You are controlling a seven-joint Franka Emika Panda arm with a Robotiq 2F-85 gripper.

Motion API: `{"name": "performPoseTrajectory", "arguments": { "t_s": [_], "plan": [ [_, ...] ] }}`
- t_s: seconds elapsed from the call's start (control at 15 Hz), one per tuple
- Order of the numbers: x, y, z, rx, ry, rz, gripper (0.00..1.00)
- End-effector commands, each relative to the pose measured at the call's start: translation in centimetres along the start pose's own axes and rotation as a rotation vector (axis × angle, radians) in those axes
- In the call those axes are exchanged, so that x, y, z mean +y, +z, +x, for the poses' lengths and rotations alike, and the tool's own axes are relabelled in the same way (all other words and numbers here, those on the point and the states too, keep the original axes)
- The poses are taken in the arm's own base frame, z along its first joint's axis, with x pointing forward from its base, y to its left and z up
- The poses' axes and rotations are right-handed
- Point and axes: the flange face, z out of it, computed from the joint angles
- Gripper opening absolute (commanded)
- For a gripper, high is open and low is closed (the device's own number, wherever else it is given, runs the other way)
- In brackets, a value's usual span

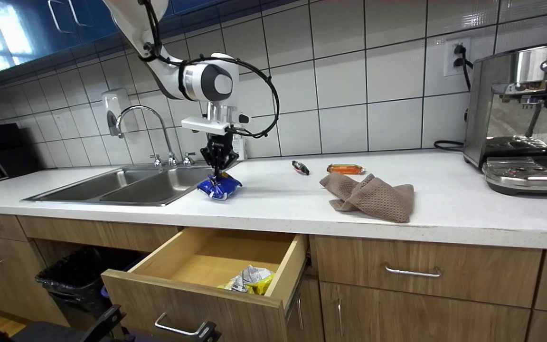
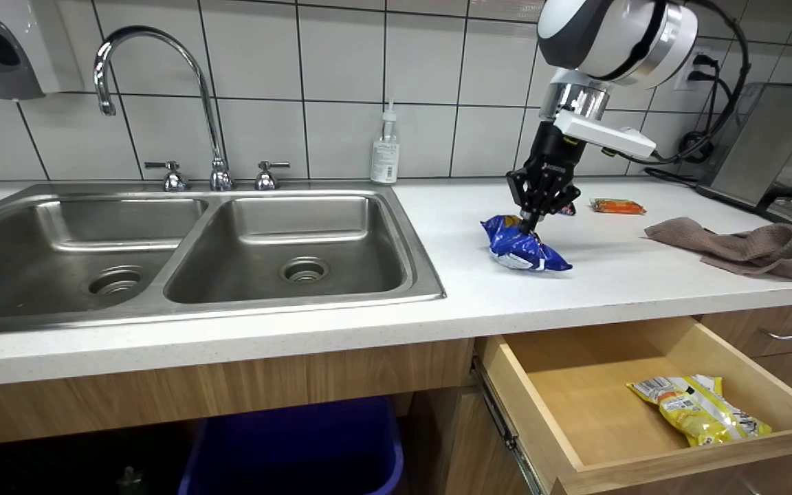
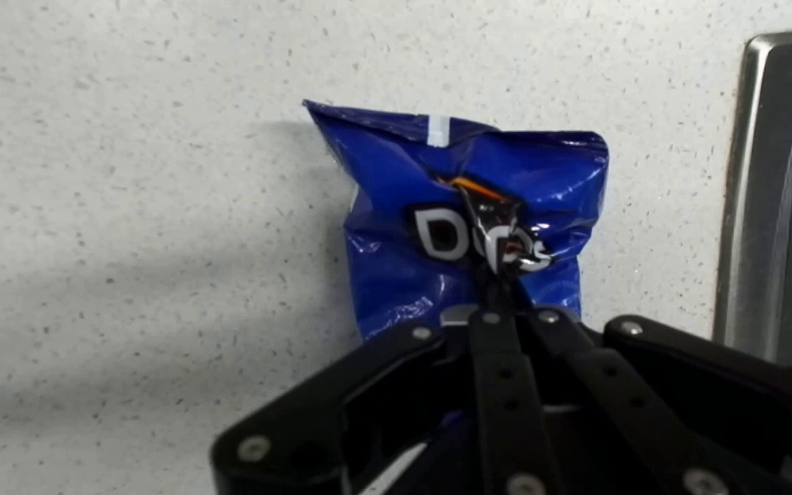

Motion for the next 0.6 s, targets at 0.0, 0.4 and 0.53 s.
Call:
{"name": "performPoseTrajectory", "arguments": {
  "t_s": [0.0,0.4,0.53],
  "plan": [
    [0.1,-1.0,-0.1,-0.009,-0.004,0.017,0.0],
    [0.4,-2.6,-1.4,0.017,-0.007,0.017,0.0],
    [0.4,-3.2,-2.2,0.026,-0.007,0.015,0.0]
  ]
}}
